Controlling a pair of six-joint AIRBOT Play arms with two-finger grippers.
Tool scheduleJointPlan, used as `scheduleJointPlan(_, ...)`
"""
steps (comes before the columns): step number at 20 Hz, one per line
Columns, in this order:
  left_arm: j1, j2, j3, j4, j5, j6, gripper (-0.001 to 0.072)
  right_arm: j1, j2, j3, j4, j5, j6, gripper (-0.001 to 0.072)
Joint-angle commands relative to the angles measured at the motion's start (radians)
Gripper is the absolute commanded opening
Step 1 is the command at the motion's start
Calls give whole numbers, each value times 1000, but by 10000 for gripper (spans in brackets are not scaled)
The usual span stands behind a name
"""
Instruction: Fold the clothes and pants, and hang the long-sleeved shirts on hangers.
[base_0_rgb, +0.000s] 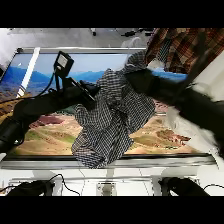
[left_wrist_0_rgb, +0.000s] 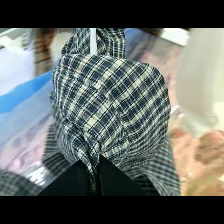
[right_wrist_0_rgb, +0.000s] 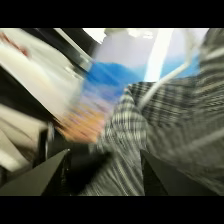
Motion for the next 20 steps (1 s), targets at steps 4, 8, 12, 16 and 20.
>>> scheduleJointPlan(4, -84, 0, 1, 1, -17, 2, 37, 179, -131, -183, 33, 494, 294, 493)
scheduleJointPlan(8, -86, 0, 1, 1, -17, 2, 37, 183, -194, -183, 21, 547, 375, 451)
scheduleJointPlan(12, -86, 0, 1, 1, -16, 2, 38, 183, -176, -171, -56, 610, 366, 38)
scheduleJointPlan(16, -80, 5, 1, 1, -17, 2, 249, 154, -71, -140, -172, 454, 365, 37)
scheduleJointPlan(20, -56, 93, 1, 1, -24, 2, 558, 82, 103, -24, -287, 168, 333, 37)
